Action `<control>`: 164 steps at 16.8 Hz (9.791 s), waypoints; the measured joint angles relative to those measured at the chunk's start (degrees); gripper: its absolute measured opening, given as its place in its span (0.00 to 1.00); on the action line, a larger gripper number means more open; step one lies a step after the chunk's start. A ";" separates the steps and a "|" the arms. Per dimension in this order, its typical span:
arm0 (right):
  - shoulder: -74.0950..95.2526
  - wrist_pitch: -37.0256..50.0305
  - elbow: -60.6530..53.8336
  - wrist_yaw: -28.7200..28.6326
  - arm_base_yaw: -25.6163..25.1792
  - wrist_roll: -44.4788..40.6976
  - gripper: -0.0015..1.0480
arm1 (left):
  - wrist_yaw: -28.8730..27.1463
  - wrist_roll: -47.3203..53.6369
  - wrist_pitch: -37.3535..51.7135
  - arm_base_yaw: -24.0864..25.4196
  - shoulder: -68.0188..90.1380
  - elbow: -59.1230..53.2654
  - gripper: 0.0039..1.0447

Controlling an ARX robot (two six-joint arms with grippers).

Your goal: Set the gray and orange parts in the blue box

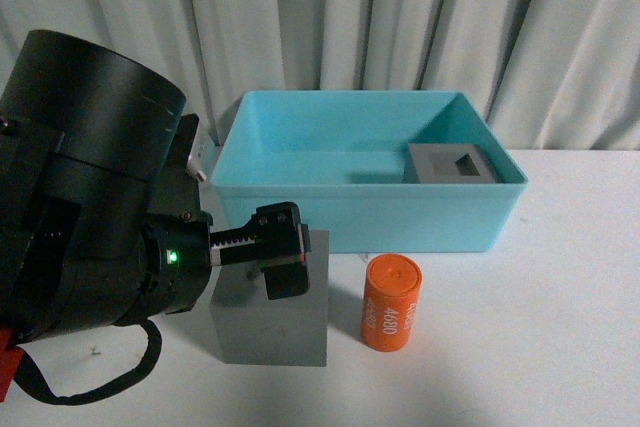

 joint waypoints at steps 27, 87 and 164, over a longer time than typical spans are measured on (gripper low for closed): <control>0.00 0.00 0.00 0.00 0.00 0.00 0.94 | -1.88 -2.43 -11.32 7.56 -12.59 13.66 0.19; 0.00 0.02 0.00 0.00 0.00 0.00 0.94 | 6.58 24.44 -14.97 24.09 -98.57 -42.34 0.01; 104.72 30.14 67.98 10.47 23.56 5.29 0.94 | 6.64 24.50 -20.63 24.13 -105.18 -42.42 0.94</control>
